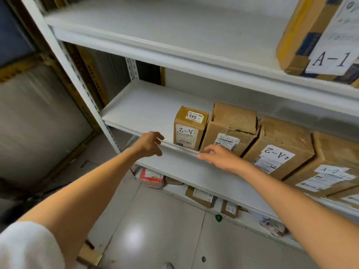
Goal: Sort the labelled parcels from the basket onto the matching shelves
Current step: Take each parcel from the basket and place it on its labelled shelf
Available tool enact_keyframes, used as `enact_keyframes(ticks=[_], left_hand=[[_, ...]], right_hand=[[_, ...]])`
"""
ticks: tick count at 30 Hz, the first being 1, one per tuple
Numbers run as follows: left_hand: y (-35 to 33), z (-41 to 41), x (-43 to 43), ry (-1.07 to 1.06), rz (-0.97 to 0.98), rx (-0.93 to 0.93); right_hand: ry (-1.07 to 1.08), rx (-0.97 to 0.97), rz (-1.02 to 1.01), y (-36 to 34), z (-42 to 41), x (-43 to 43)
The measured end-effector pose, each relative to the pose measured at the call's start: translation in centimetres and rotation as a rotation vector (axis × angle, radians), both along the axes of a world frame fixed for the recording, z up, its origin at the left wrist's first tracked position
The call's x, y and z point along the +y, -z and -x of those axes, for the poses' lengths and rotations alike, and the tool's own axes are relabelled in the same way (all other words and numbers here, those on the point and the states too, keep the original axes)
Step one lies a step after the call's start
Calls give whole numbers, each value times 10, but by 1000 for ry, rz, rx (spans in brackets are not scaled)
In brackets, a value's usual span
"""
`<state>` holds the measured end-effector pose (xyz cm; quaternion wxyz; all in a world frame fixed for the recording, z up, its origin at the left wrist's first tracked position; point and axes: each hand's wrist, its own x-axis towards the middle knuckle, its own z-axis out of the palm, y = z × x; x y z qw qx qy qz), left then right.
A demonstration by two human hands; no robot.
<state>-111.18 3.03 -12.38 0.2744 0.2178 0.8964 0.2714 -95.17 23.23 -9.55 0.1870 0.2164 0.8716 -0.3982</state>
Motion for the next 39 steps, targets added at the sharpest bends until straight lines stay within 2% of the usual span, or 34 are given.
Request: enact_keyframes(ticks=[4, 12, 18, 26, 32, 39], left_hand=[[-45, -24, -21, -22, 37, 82], [-114, -132, -34, -84, 98, 224], [-138, -241, -80, -399, 46, 228], [-133, -437, -186, -892, -36, 160], [-145, -584, -246, -1165, 86, 201], [-138, -785, -275, -1431, 189, 93]], right_hand=[[23, 15, 85, -14, -1, -4], [-272, 16, 57, -58, -41, -4], [-544, 55, -25, -76, -81, -32], [-1164, 212, -245, -95, -171, -167], [-1532, 363, -230, -128, -273, -293], [-1985, 408, -278, -132, -440, -379]])
